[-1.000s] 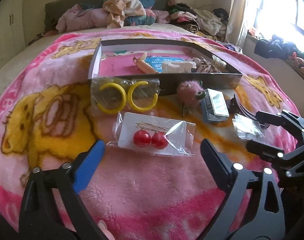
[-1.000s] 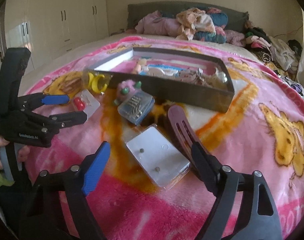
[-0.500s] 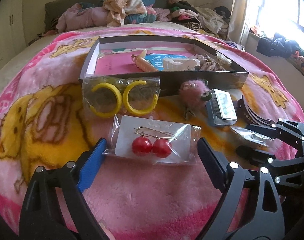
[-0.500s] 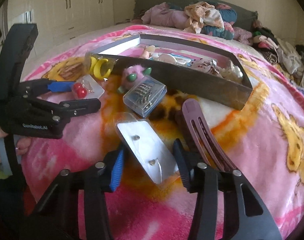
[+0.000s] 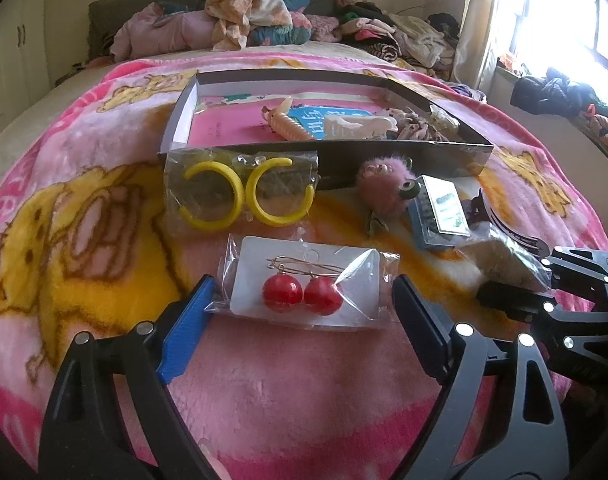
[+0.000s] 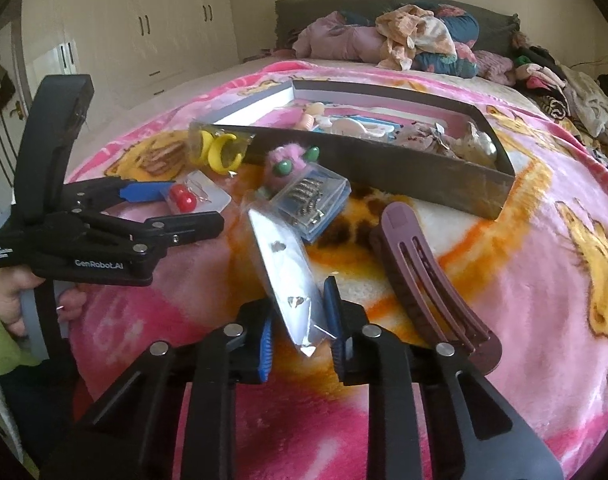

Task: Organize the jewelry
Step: 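Grasp the clear plastic card with the right tool while the left approaches the red earring card, then carry the clear card into the box with the right tool while the left carries the red earring card, then open both tools to drop the clear card and red earring card in the box, then withdraw both open tools from the box back over the remaining jewelry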

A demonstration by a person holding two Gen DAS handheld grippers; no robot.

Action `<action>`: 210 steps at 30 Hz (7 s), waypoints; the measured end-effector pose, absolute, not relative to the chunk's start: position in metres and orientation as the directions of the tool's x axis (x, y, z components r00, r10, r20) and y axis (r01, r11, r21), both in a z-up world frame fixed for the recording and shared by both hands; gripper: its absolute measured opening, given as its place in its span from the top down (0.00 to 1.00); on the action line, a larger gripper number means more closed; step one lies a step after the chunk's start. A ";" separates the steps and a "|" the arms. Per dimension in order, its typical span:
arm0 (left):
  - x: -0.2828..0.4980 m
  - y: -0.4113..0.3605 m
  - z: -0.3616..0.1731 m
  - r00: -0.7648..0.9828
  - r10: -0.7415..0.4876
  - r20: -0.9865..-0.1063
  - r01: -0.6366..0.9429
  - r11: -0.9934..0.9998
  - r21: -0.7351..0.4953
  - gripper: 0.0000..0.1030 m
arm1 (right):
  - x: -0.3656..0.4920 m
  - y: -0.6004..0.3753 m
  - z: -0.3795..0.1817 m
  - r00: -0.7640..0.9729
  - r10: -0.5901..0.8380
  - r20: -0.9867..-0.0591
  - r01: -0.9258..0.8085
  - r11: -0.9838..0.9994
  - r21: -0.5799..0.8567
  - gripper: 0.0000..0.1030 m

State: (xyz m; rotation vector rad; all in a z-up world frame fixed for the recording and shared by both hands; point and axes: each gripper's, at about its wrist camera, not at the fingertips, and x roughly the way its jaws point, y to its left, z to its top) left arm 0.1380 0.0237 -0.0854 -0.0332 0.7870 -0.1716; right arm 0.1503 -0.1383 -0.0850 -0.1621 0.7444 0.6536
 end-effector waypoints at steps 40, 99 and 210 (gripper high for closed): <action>0.153 0.004 -0.036 0.739 -0.253 -0.625 0.206 0.967 -0.148 0.24 | 0.179 -0.196 -0.045 0.635 0.485 -0.601 -0.452 0.864 0.220 0.86; 0.262 0.047 -0.052 0.717 -0.181 -0.673 0.114 0.983 -0.143 0.24 | 0.360 -0.111 -0.050 0.537 0.389 -0.748 -0.396 0.900 0.184 0.86; 0.132 -0.017 -0.038 0.741 -0.278 -0.612 0.287 0.954 -0.087 0.19 | 0.158 -0.191 -0.042 0.641 0.399 -0.656 -0.451 0.887 0.099 0.33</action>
